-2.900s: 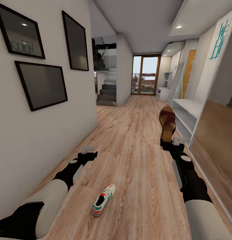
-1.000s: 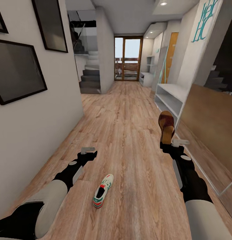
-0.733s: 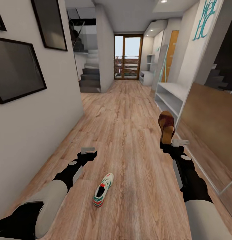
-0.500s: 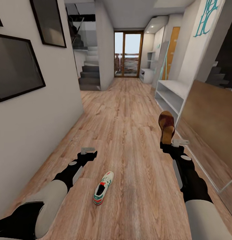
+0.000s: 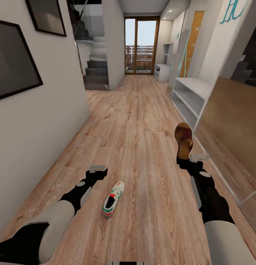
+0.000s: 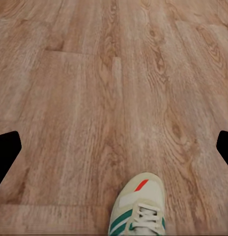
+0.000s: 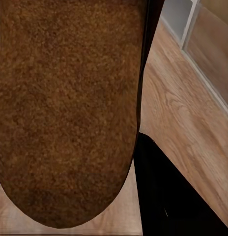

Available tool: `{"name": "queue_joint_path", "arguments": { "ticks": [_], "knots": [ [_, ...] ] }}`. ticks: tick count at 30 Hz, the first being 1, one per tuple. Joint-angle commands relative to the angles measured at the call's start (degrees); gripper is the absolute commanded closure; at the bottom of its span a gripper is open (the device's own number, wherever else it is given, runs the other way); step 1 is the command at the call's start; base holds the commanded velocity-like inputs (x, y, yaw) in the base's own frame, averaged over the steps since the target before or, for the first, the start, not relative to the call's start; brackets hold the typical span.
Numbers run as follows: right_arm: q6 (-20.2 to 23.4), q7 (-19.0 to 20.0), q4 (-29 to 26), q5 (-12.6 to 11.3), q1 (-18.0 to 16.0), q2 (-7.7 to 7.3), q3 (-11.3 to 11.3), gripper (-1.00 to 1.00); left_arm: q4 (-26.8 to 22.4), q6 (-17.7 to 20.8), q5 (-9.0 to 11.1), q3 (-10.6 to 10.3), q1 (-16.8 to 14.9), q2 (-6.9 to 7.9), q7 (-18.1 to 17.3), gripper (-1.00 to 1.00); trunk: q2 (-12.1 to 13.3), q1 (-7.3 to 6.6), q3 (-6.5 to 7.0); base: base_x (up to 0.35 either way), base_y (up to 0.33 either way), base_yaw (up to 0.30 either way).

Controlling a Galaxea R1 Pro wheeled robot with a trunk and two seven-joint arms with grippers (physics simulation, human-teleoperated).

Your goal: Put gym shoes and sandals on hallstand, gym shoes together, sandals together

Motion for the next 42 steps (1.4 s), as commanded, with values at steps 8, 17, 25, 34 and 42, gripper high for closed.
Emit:
{"name": "queue_joint_path", "arguments": {
  "ticks": [8, 17, 25, 34, 42],
  "knots": [
    [0.4, 0.0, -0.1, 0.3, 0.0, 0.0, 0.1, 1.0, 0.3, -0.3, -0.3, 0.4, 0.0, -0.04, -0.4, -1.0, -0.1, 0.19, -2.51, 0.0, 0.0, -0.163],
    [0.4, -0.1, -0.3, 0.4, -0.1, 0.0, 0.1, 1.0, 0.3, -2.2, -8.1, 0.4, 0.0, -0.04, -0.4, -1.0, -0.3, 0.42, -4.88, 0.0, 0.0, -0.088],
    [0.4, -0.1, -7.3, 0.4, 0.0, 0.05, 0.2, 1.0, 0.3, -3.0, -10.1, 0.5, 0.0, -0.02, -0.4, -1.0, -0.4, 0.63, -6.83, 0.0, 0.0, -0.004],
    [0.7, -0.1, -8.8, 0.4, 0.0, 0.08, 0.2, 1.0, 0.7, -3.0, -10.2, 0.5, 0.0, 0.13, -0.4, -1.0, -0.5, 0.86, -9.63, 0.0, 0.0, 0.0],
    [0.7, -0.1, -8.8, 0.4, 0.0, 0.08, 0.2, 1.0, 0.8, -3.0, -10.2, 0.5, 0.0, 0.13, -0.4, -1.0, -0.6, 1.07, -12.16, 0.0, 0.0, 0.0]
  ]
}}
